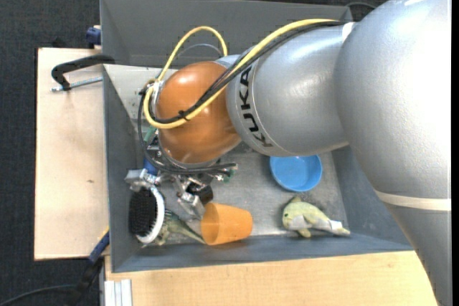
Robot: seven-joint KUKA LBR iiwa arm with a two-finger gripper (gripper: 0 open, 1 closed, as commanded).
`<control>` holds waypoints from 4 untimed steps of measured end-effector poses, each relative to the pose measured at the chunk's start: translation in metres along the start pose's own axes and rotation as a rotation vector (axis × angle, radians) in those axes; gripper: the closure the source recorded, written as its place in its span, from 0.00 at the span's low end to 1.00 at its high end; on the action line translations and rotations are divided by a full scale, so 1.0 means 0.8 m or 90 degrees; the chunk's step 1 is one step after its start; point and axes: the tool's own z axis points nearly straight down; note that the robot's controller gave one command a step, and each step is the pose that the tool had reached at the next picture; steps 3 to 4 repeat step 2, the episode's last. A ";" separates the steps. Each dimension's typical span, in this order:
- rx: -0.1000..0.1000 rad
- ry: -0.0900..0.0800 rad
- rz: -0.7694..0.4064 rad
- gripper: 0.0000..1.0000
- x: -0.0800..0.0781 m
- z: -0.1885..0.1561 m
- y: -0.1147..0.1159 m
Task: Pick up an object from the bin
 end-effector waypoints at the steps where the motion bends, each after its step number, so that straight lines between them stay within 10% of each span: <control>1: 0.003 -0.001 0.002 1.00 0.001 -0.004 -0.004; 2: 0.004 0.000 -0.061 1.00 0.011 -0.249 -0.033; 4: 0.004 0.000 -0.061 1.00 0.011 -0.249 -0.033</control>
Offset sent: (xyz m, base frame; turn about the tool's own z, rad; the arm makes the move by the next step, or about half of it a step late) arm 0.0000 0.0000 0.0000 0.0000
